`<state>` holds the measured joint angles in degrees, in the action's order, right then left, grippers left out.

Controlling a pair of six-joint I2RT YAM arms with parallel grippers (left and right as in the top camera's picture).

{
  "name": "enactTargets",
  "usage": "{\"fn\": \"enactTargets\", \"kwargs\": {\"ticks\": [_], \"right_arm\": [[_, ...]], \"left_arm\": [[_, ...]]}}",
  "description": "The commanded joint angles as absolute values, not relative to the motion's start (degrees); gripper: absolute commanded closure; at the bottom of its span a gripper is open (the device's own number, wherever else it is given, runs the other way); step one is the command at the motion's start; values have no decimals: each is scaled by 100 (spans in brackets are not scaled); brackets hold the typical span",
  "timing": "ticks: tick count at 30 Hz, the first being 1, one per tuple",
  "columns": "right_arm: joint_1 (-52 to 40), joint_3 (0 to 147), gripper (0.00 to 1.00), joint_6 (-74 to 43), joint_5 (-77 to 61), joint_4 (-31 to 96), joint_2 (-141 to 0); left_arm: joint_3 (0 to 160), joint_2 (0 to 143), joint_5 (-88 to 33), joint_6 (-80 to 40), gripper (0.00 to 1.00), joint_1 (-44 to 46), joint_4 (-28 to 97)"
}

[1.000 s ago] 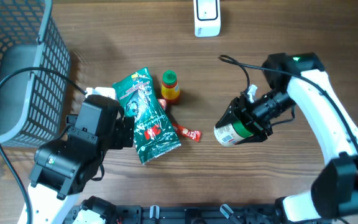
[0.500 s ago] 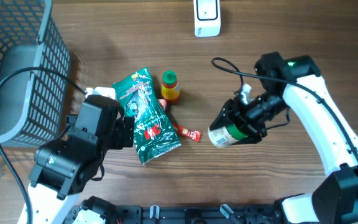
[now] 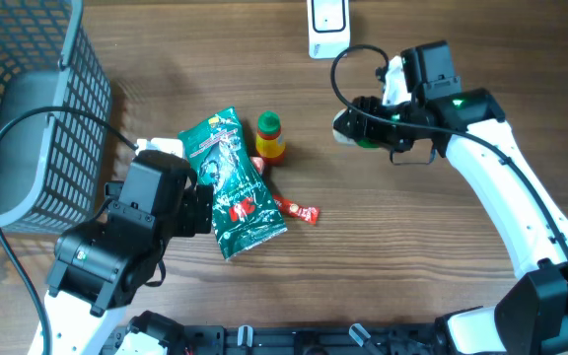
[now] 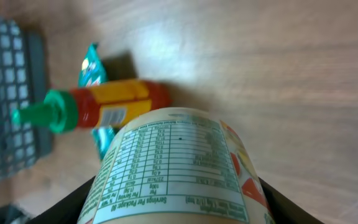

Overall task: Scan the item barcode
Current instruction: 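Carry the jar with the right gripper to the white scanner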

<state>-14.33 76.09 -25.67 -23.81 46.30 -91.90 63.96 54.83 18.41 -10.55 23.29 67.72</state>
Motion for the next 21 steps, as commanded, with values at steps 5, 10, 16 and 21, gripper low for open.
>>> {"fn": "enactTargets", "kwargs": {"ticks": [5, 10, 16, 21], "right_arm": [[-1431, 7616, 50, -2541, -1120, 3785, -9054], [-1431, 7609, 49, -2209, -572, 2985, -9310], [-1428, 7609, 49, -2095, -552, 1579, -9992], [-1431, 7609, 50, -1280, -539, 43, -10711]], "left_arm": [[6396, 5476, 1894, -985, 0, 2335, 6755], [6396, 5476, 1894, -985, 0, 2335, 6755], [6396, 5476, 1894, -985, 0, 2335, 6755], [6396, 5476, 1894, -985, 0, 2335, 6755]]}}
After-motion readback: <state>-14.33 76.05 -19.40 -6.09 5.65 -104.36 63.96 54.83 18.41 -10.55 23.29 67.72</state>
